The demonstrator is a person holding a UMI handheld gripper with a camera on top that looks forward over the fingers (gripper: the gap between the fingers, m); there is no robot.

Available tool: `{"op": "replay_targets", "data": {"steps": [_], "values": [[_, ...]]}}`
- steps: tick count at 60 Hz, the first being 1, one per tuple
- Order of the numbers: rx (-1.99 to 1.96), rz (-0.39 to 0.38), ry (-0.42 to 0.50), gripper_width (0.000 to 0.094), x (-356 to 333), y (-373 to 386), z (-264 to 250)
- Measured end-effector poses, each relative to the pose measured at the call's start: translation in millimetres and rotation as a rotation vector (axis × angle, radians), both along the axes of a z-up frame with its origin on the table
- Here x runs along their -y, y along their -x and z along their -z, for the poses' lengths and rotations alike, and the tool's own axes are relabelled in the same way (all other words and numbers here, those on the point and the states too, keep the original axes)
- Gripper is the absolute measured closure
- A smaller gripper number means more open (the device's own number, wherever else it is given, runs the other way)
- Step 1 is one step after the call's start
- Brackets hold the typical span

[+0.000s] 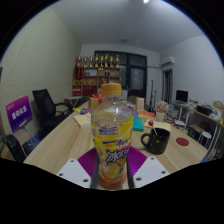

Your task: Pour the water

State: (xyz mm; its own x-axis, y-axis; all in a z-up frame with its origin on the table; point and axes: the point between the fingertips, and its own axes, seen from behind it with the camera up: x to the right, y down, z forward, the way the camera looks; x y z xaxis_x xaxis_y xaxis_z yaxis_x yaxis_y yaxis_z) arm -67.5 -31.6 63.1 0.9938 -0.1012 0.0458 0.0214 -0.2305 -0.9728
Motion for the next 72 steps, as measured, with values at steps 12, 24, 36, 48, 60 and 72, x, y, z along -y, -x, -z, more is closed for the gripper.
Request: {"op": "replay_targets", "data": {"steps": [12,24,36,48,60,72], "values": [[-0.077,-0.07,0.114,0.0614,-24,44,-12],[-0.669,-0.028,0.02,0.0614,-74,27,-79],[-1.63,0.004,-0.053,0.0617,-104,-28,-109],[-2.066,-0.015,0.006,0.0616,-108,-49,-102],[-2.394,-0.04,-0.049,0.0615,-102,-73,-127],[-2.33,-0.059,-0.039,0.0613,-90,-76,-129]]}}
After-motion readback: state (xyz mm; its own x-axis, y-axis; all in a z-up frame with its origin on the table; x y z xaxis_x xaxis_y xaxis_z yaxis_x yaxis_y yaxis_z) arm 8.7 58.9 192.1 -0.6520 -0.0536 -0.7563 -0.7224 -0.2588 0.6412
